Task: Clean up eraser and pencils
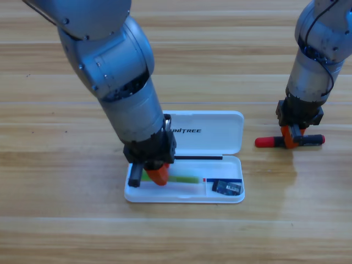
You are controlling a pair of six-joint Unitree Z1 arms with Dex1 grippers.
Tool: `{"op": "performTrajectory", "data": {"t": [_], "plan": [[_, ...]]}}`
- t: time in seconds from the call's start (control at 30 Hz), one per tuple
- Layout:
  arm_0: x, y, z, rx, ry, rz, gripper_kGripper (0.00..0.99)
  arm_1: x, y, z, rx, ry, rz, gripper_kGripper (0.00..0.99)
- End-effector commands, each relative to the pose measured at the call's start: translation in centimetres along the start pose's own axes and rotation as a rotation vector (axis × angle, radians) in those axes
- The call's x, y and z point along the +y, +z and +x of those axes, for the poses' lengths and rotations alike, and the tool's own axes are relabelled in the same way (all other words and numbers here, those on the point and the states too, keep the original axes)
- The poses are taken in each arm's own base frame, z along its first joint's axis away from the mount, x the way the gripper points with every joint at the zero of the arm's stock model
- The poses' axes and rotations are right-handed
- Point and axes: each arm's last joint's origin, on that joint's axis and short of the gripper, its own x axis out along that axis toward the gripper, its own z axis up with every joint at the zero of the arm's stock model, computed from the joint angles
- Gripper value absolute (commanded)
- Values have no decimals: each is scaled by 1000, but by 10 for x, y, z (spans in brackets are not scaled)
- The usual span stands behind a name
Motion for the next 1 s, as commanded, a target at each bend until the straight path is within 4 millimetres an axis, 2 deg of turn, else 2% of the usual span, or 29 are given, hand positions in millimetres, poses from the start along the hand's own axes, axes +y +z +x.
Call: {"op": "performTrajectory", "data": {"t": [0.03, 0.47, 0.8, 1.0], "plan": [[-9, 2, 20, 29, -43, 12, 0, -3, -15, 37, 68, 83, 21, 0], [-8, 3, 27, 31, -47, 9, 0, -1, -16, 28, 58, 71, 20, 0], [-10, 2, 31, 36, -49, 8, 0, 19, -28, -24, 23, 22, 23, 0], [-9, 2, 31, 34, -48, 9, 0, 36, -35, -37, 25, 28, 25, 0]]}}
